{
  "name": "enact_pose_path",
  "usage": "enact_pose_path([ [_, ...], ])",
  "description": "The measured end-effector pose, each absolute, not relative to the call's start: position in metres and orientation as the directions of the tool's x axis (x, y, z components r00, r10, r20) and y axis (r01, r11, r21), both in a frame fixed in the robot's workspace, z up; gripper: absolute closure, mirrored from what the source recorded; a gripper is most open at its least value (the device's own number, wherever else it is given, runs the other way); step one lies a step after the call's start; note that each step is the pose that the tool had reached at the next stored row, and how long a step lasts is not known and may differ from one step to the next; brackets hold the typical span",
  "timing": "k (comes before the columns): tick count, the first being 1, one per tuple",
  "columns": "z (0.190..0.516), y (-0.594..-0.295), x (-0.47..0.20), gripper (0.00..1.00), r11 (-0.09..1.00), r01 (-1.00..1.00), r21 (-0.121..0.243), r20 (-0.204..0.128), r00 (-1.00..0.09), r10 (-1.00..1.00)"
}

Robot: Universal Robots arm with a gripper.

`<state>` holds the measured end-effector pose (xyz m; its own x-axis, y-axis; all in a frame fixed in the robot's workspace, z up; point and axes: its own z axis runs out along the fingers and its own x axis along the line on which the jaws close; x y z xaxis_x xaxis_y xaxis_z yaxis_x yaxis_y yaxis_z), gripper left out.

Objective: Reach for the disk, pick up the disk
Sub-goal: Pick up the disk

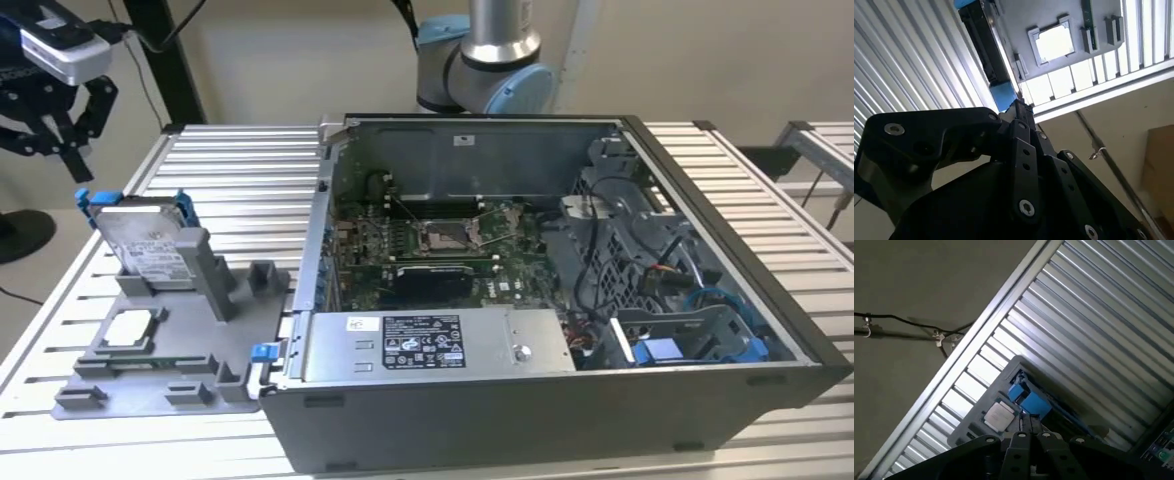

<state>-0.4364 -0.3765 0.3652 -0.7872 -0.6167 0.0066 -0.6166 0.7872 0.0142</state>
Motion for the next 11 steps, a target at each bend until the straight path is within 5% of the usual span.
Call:
enact_pose_path([
  [11, 0.3652, -0.3765, -0.4364, 1.0, 0.648, -0.762, 0.011, 0.01, -0.648, -0.762],
])
